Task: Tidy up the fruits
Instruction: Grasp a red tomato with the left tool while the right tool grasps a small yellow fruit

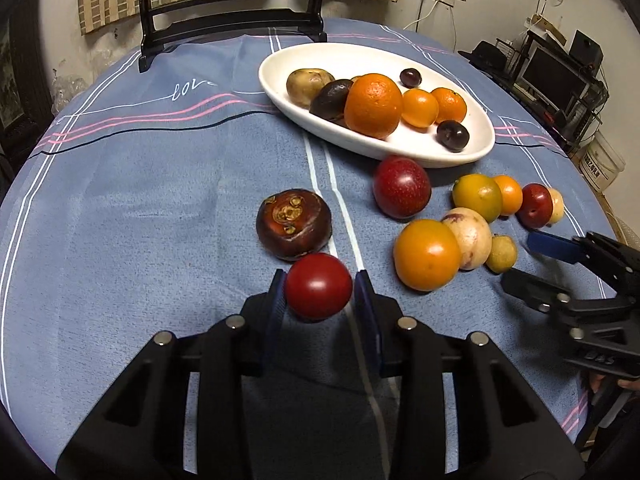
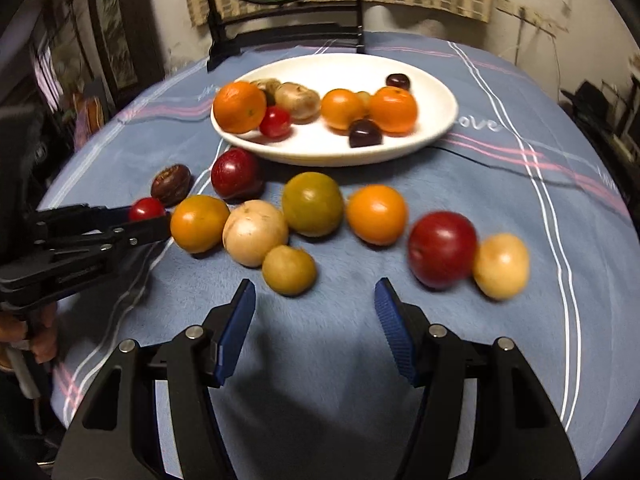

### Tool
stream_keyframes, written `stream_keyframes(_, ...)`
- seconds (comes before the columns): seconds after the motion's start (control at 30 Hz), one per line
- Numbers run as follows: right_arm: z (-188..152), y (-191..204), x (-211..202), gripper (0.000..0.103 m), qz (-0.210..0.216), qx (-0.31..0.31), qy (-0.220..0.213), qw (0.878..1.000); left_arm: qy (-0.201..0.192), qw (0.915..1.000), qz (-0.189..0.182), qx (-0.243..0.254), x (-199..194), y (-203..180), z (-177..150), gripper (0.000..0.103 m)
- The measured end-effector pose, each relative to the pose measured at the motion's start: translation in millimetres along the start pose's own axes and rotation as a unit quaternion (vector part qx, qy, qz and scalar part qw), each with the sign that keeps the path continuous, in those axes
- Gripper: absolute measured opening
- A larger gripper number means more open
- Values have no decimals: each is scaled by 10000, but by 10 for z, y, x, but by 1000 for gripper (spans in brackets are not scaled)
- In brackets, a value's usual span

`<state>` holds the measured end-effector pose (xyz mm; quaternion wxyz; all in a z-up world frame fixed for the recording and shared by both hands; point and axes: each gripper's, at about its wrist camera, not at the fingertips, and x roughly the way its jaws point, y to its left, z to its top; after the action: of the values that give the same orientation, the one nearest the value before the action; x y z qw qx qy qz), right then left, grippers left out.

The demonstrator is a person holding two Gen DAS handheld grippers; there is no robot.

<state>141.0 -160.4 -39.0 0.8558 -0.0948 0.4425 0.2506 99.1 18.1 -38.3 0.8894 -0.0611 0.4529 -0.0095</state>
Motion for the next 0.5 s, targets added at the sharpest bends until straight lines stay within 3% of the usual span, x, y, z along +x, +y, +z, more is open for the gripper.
stream_keyframes(0.1,61,56,79,45,-27,-108,72,9999,-2,10000,-19,-14,-7,5,-6,35)
stream_keyframes(0.27,86,146,126,29,47,-288,104,9995,-2,10000,-51,-37,-4,14,0,36)
stream_keyframes(0.5,27,71,-2,29,175,-145,-8,9997,-9,10000,-79,-57,-7,17,-1,35)
